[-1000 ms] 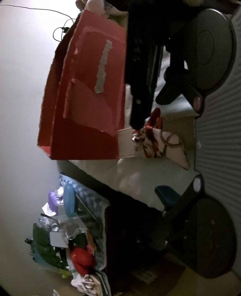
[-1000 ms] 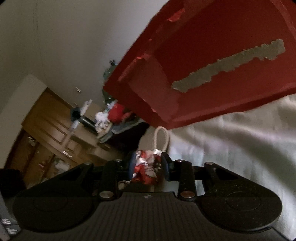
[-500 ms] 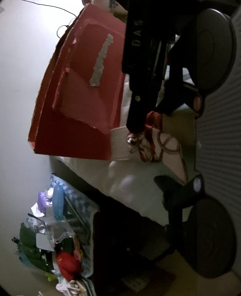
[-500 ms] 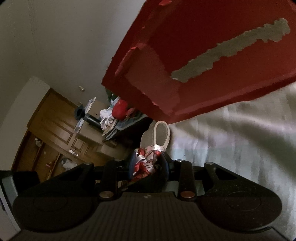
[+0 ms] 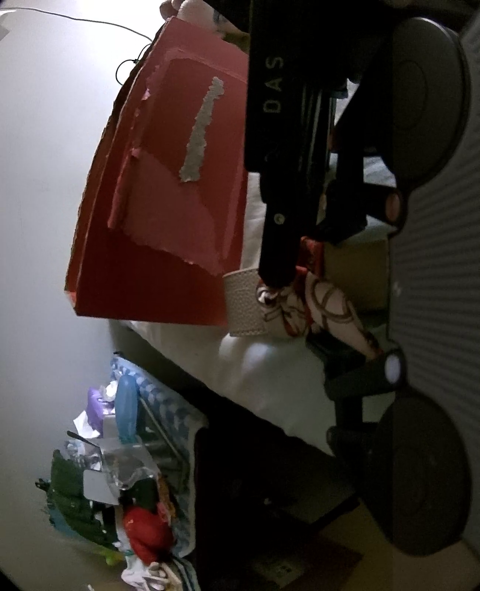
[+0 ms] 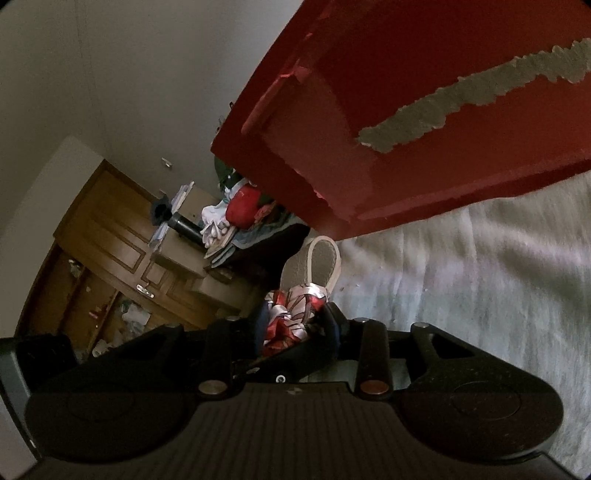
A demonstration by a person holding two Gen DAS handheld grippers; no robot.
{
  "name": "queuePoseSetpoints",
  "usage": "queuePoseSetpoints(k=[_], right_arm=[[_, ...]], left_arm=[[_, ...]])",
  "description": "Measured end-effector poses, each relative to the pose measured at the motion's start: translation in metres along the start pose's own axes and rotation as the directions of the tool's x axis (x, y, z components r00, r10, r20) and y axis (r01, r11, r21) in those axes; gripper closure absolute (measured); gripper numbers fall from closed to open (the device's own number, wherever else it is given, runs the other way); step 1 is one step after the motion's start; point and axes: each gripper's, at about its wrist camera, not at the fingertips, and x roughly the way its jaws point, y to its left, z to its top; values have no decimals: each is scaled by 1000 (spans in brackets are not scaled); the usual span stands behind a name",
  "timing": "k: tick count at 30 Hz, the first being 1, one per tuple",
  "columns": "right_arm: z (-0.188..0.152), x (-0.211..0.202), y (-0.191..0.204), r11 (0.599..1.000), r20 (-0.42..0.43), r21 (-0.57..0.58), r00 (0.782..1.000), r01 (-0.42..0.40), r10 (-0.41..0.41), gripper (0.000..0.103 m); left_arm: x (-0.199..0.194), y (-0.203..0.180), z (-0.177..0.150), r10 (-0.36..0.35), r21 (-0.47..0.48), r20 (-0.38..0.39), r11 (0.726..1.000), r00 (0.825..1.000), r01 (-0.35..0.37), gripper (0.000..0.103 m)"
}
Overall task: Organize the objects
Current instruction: 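Close the right gripper on the sandal's white strap, then lift the sandal with the right gripper over the red box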
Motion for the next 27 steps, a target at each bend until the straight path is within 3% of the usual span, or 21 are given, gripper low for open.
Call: queuePoseSetpoints(k=[8,18,27], right_arm=[[3,-2,-2,998,-17,10,998,-56,57,72],[-3,-6,19,988,-3,-123,995,-97,97,73],[-4,-24,25,987,51,-95,990,-126,132,74]], left_arm=[[-8,1,-4,0,-2,18,1000,1000,0,51],[-26,1,-3,22,-12,35,1000,999,-22,51],[-46,-14,3,16,21,61,1000,998,-18,51]])
